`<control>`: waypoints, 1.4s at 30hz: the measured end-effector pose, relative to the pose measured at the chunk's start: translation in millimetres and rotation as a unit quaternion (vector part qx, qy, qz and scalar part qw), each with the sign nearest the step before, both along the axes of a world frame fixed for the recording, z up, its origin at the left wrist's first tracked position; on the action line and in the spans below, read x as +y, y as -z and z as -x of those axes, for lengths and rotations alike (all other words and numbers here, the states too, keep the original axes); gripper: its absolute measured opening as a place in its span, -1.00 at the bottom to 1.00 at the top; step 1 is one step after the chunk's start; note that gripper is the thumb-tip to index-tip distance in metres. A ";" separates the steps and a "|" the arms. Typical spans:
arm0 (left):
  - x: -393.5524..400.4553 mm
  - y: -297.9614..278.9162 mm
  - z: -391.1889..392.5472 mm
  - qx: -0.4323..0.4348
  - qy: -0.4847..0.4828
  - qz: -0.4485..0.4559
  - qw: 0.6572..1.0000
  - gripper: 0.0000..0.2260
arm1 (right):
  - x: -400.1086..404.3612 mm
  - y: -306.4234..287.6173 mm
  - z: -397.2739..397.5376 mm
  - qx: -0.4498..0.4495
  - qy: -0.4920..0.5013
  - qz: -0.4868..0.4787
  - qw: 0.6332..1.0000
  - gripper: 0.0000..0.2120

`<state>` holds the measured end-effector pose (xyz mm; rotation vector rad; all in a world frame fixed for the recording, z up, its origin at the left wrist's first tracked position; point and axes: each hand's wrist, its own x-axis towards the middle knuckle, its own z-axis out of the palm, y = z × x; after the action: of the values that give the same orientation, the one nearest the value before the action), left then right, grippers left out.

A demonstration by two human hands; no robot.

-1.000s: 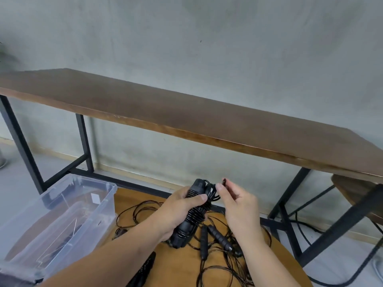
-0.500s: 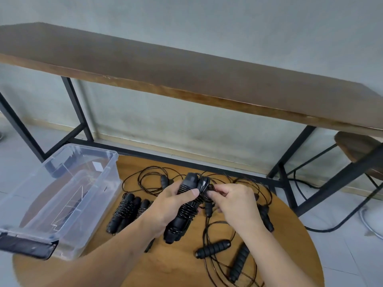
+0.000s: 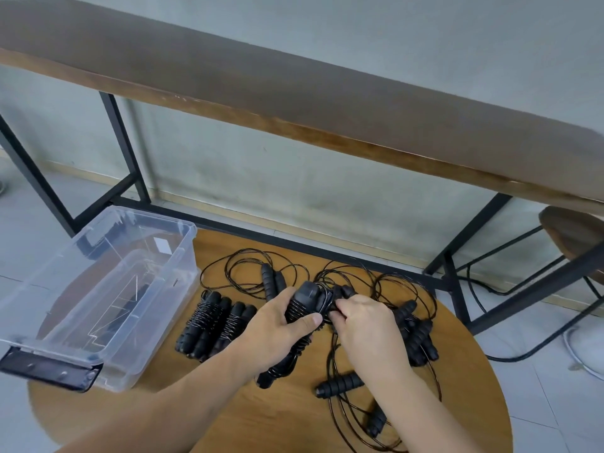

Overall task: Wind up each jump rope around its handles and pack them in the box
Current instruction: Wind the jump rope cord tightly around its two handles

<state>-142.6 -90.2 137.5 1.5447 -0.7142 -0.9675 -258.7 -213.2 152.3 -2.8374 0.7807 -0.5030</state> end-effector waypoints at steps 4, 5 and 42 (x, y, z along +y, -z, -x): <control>3.2 3.3 -4.5 -0.033 -0.017 0.011 0.999 -0.81 | 14.1 -4.6 -3.6 -0.040 -0.003 -0.022 0.999 -0.94; 3.7 3.4 -5.1 -0.025 -0.025 0.018 0.999 -0.82 | 19.0 -6.7 -5.1 -0.049 -0.006 -0.038 0.998 -0.91; 15.6 7.3 0.7 0.069 -0.078 0.050 0.993 -0.84 | 27.1 -9.5 -8.3 -0.214 0.185 -0.314 0.906 -0.72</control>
<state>-143.3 -74.6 130.2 1.4089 -0.5279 -0.8984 -250.4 -186.1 161.8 -1.9040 1.1375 -0.7290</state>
